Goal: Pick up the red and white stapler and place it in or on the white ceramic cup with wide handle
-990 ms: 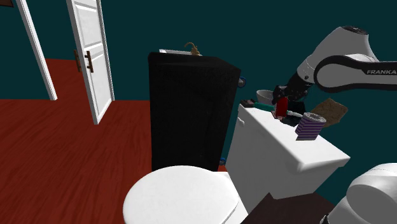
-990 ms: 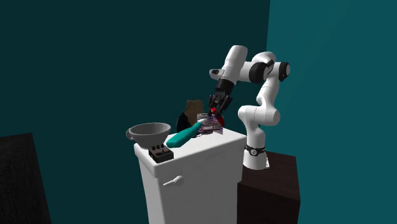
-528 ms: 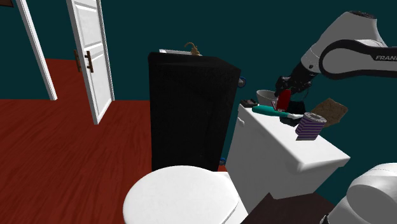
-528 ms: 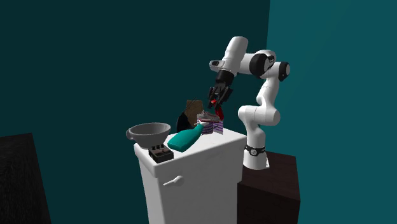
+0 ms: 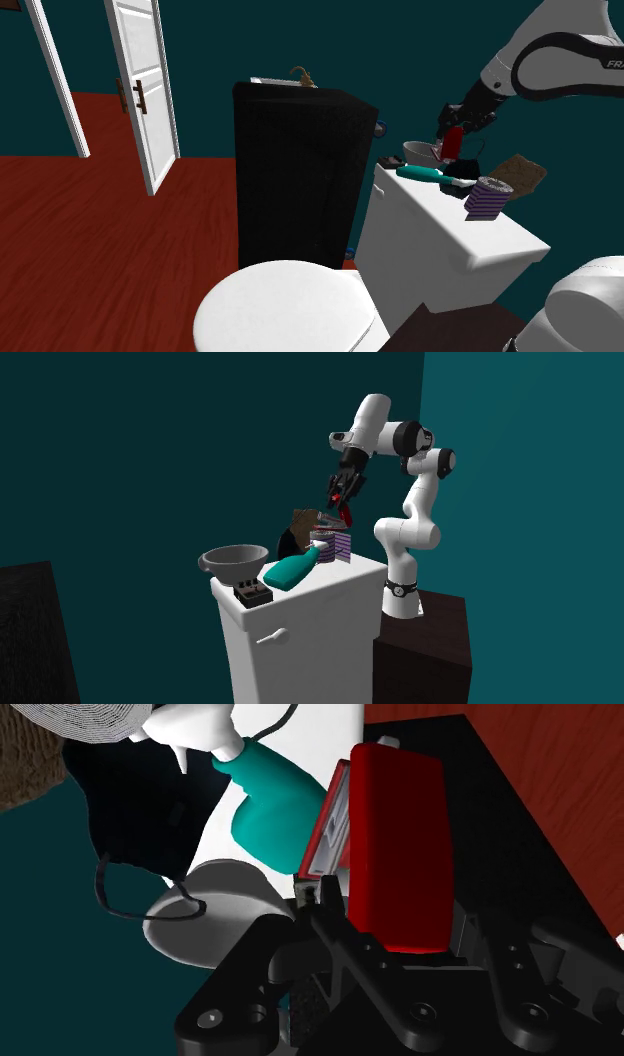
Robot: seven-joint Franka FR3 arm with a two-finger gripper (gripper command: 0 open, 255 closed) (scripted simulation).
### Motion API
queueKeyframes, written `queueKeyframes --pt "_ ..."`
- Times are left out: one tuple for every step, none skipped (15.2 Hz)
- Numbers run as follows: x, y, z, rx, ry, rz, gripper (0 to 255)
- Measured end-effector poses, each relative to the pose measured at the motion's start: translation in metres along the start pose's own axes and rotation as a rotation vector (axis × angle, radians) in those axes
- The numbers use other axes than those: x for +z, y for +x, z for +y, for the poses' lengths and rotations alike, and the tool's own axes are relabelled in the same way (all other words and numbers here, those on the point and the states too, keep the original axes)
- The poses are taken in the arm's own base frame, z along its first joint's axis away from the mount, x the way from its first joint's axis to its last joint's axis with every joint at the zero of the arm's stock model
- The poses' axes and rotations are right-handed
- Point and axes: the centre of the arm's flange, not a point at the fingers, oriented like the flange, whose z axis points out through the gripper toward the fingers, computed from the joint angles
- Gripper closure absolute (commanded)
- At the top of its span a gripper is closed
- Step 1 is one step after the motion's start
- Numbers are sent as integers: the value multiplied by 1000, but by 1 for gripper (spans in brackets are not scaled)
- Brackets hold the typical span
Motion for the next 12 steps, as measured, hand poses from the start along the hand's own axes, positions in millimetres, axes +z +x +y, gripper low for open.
queueKeyframes --pt "1 5 3 0 0 0 255" --pt "2 16 5 0 0 0 255" --pt "6 27 10 0 0 0 255" --pt "11 35 17 0 0 -1 255" --pt "14 46 23 0 1 -1 255" --pt "20 59 29 1 1 -1 255" --pt "24 70 33 0 1 -1 255" --pt "28 81 39 1 1 -1 255" --pt "32 91 43 1 1 -1 255" --pt "38 102 50 1 1 -1 255" --pt "41 111 54 1 1 -1 255" --pt "46 122 60 1 1 -1 255"
